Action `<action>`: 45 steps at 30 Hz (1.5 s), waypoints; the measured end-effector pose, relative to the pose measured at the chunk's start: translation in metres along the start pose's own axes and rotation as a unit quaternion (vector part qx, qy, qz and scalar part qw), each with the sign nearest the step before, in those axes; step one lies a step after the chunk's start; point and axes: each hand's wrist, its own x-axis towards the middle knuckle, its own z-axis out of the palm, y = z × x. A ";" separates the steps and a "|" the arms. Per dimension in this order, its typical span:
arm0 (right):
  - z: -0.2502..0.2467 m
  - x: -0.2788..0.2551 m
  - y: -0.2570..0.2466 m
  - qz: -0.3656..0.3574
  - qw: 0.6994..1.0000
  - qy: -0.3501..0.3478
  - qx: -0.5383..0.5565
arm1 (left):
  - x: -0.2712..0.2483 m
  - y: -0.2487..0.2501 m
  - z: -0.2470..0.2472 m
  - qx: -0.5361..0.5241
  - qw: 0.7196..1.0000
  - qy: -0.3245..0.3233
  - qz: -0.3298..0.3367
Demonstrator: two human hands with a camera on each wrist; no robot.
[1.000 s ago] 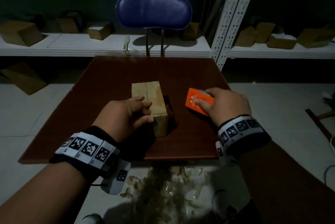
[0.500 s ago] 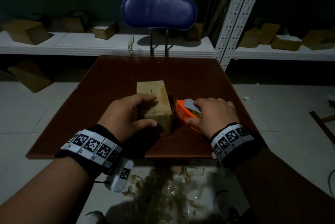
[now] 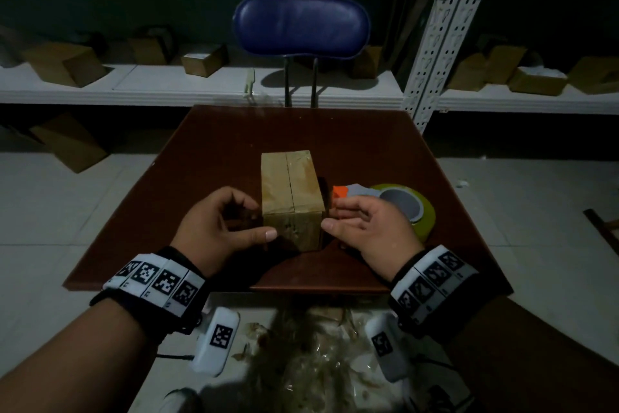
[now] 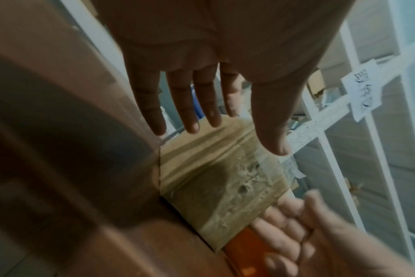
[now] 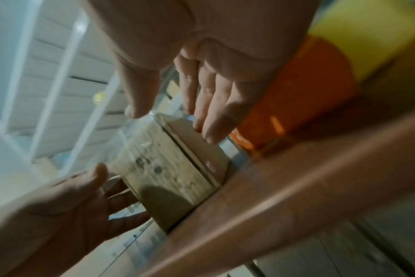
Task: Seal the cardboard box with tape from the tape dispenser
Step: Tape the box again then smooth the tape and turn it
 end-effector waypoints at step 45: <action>0.017 0.012 0.004 -0.009 0.995 0.097 0.023 | 0.016 -0.014 0.016 -0.190 0.977 0.026 -0.094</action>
